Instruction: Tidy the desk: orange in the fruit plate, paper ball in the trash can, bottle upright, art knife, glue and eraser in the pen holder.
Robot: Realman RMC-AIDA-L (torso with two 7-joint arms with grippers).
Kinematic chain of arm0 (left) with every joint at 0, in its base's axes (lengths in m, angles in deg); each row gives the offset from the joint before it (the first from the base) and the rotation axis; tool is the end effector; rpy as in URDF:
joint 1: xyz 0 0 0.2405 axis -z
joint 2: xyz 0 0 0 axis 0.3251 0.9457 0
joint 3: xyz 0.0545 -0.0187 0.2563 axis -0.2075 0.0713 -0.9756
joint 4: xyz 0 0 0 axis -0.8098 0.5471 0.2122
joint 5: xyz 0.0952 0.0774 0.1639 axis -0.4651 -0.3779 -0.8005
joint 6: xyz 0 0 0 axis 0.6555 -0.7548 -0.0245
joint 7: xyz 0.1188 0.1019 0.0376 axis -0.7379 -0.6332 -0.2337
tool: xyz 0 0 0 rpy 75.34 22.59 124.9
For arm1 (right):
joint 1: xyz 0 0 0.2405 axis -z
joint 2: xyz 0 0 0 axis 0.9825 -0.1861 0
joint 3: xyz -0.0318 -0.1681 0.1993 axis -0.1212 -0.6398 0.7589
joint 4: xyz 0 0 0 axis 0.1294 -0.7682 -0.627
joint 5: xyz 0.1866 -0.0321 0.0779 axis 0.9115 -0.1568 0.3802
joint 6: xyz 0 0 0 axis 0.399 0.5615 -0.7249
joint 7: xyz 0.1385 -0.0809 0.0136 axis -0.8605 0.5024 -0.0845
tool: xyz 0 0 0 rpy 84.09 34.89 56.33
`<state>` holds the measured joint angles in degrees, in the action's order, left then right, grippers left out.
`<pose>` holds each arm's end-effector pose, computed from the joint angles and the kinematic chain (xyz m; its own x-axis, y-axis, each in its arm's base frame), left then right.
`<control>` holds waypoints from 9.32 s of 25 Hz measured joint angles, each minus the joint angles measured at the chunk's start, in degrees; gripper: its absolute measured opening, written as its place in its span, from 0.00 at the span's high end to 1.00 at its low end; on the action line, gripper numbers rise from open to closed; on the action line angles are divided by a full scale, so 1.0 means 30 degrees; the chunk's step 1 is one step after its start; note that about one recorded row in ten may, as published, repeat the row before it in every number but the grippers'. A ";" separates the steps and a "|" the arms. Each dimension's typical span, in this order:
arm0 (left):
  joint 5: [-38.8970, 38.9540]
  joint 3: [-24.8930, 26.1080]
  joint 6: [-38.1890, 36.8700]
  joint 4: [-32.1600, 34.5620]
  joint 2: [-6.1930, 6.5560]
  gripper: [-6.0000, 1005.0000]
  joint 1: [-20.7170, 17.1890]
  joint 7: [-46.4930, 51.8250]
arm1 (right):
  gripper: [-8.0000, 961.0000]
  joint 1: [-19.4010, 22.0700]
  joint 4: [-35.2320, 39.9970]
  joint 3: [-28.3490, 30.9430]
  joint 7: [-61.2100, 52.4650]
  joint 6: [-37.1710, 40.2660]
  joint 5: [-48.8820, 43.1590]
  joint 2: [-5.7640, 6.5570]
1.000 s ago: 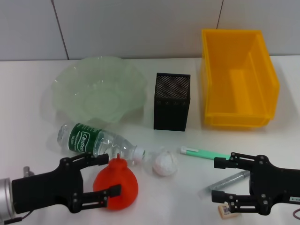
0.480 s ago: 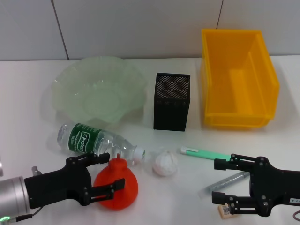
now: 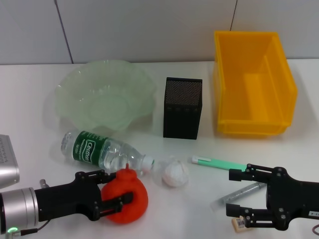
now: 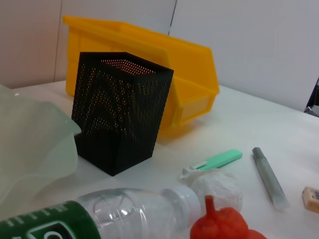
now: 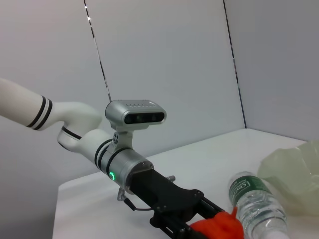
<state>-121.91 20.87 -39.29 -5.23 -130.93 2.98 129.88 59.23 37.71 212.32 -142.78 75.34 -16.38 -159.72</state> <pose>-0.3084 0.2840 -0.0646 0.8163 0.3629 0.4494 0.4814 -0.8574 -0.1821 0.2801 0.2589 -0.0202 0.7855 -0.2260 -0.5761 -0.3268 -0.9420 -0.0761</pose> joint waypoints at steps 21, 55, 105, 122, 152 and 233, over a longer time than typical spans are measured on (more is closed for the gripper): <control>0.0355 0.4361 -0.4402 0.3262 0.0007 0.71 0.0759 0.0899 | 0.23 -0.0144 -0.0001 -0.0118 -0.0121 -0.0422 0.0124 0.0000; 0.1365 0.4584 0.1803 0.2819 0.0041 0.19 0.3306 0.1245 | 0.25 -0.0126 -0.1562 0.0590 -0.2229 -0.0305 0.0949 0.0043; 0.1312 0.2728 -0.3587 0.0601 -0.0015 0.17 -0.2427 -0.4567 | 0.29 -0.6650 -1.0159 -1.9093 -2.6479 -1.0994 -0.8899 -0.0098; 0.1314 0.2727 -0.3609 0.0601 -0.0017 0.18 -0.2426 -0.4643 | 0.38 -0.7147 -0.8800 -1.9831 -2.6854 -1.2044 -0.8127 -0.0082; 0.1334 0.2727 -0.4215 0.0601 -0.0045 0.19 -0.2259 -0.4715 | 0.44 -0.5667 -1.7305 -0.7342 -2.7258 -0.7271 -1.3708 0.0055; -0.8435 -1.2630 0.6422 1.2381 -0.0284 0.22 0.2038 0.5691 | 0.14 0.5944 0.0998 -0.2276 0.4281 -0.1240 0.7501 0.0050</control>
<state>-147.22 -17.02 -20.02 31.91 -131.78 9.10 146.96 77.07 40.71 205.49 -129.93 71.62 6.13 -159.57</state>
